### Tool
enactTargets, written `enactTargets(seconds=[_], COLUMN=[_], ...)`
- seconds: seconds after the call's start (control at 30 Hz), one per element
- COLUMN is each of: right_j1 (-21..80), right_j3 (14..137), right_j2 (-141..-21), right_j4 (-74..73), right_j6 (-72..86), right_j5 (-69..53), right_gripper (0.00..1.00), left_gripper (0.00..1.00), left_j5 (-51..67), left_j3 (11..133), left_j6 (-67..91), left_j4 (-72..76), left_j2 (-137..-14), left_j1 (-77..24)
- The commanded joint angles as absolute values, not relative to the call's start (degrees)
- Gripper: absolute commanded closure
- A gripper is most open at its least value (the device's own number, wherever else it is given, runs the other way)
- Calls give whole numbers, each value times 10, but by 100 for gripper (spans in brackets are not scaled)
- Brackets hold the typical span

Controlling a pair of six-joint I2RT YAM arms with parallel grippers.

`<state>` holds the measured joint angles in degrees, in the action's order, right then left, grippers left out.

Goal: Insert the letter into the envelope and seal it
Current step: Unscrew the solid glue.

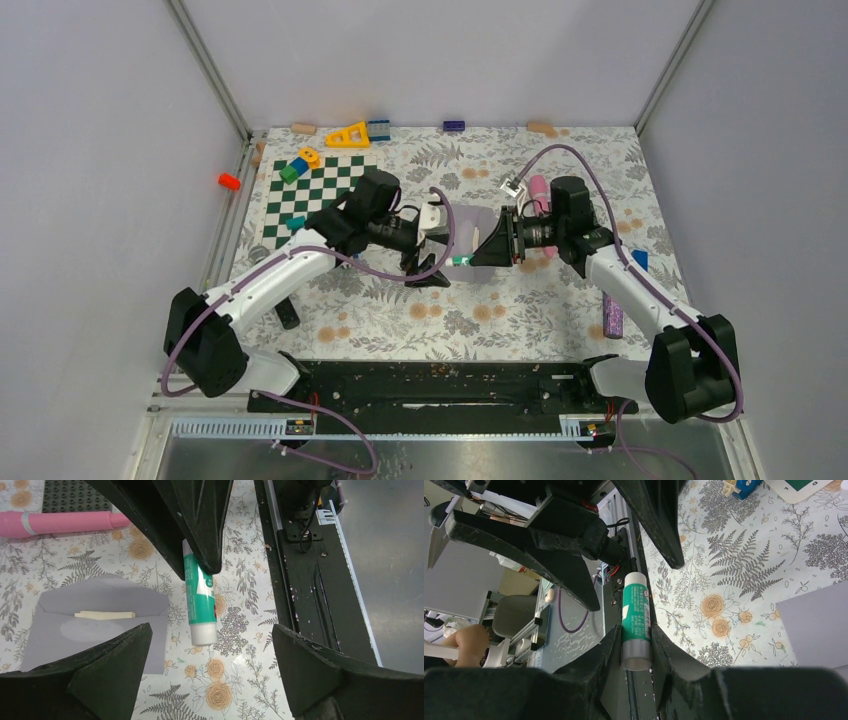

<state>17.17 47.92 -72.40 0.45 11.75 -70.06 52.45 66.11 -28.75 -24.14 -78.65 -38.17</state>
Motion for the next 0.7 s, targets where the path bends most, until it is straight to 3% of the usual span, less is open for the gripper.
enactTargets(seconds=[0.0, 0.2, 0.33, 0.43, 0.57, 0.67], right_j1=[184, 187, 190, 191, 192, 192], right_j3=[498, 499, 501, 502, 502, 503], right_j2=[-727, -734, -738, -737, -736, -737], right_j4=[-6, -19, -27, -26, -26, -26], right_j6=[98, 90, 84, 84, 84, 84], right_j5=[-716, -709, -705, -702, -700, -698], right_gripper=[80, 80, 80, 80, 79, 80], left_gripper=[8, 27, 46, 47, 41, 44], left_j5=[510, 509, 505, 498, 480, 472], left_j3=[695, 704, 709, 710, 711, 713], left_j6=[-282, -271, -270, -272, -274, -274], left_j4=[-236, -236, -241, -244, -247, -249], left_j2=[-802, -816, -820, -822, -827, -830], left_j1=[-396, -403, -409, -414, -420, -422])
